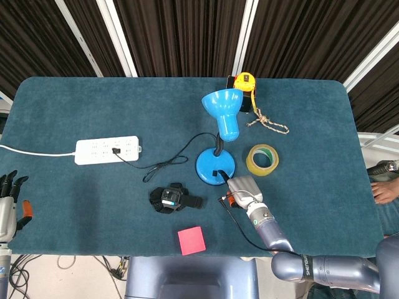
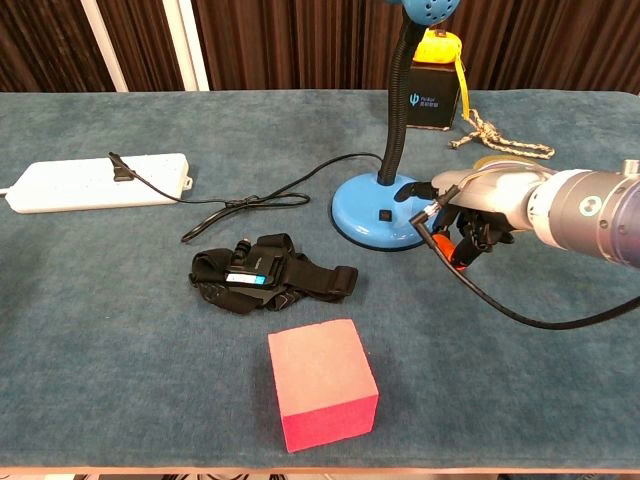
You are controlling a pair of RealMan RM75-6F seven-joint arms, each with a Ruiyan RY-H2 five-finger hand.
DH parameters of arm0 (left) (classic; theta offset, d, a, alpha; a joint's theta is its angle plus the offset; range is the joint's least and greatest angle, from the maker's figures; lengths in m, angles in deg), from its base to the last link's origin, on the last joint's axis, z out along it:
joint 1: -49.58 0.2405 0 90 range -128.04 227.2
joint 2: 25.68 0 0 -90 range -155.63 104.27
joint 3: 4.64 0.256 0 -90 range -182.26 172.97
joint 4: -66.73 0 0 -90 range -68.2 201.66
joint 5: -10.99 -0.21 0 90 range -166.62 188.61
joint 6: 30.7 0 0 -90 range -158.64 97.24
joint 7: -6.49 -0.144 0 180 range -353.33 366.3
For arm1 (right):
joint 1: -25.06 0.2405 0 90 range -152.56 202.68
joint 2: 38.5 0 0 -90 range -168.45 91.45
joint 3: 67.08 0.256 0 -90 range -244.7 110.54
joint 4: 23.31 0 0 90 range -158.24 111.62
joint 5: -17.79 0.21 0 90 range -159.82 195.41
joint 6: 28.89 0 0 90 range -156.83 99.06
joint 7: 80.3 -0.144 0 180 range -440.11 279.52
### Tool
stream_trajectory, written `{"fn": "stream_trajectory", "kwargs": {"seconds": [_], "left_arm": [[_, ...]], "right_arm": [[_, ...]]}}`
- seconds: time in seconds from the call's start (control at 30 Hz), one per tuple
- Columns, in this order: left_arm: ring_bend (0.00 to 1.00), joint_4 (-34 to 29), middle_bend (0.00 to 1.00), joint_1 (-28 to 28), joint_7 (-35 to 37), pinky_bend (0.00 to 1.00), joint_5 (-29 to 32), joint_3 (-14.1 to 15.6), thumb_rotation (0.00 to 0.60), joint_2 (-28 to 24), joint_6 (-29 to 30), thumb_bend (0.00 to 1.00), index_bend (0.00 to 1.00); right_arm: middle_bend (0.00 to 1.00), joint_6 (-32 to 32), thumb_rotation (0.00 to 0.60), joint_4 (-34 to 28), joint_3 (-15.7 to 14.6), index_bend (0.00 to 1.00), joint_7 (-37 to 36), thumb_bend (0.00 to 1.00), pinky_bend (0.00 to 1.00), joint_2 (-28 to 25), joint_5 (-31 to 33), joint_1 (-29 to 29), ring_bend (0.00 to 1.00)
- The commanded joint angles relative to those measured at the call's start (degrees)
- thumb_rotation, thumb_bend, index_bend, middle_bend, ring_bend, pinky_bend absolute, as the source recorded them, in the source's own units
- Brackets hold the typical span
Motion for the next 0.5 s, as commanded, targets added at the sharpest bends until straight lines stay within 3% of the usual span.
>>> {"fn": "stream_trajectory", "kwargs": {"seconds": [0.03,0.5], "left_arm": [[0.0,0.0,0.03,0.0,0.0,0.0,0.0,0.0,0.6,0.0,0.0,0.64,0.16],[0.0,0.1,0.03,0.0,0.2,0.0,0.0,0.0,0.6,0.0,0.0,0.64,0.16]], "right_arm": [[0.62,-0.1,0.6,0.4,-0.2,0.0,0.3,0.69,0.84,0.4,0.6,0.6,0.76],[0.62,-0.3,0.6,2.1,-0.9,0.0,1.0,0.7,0.9,2.3,4.5,4.1,0.76]]}}
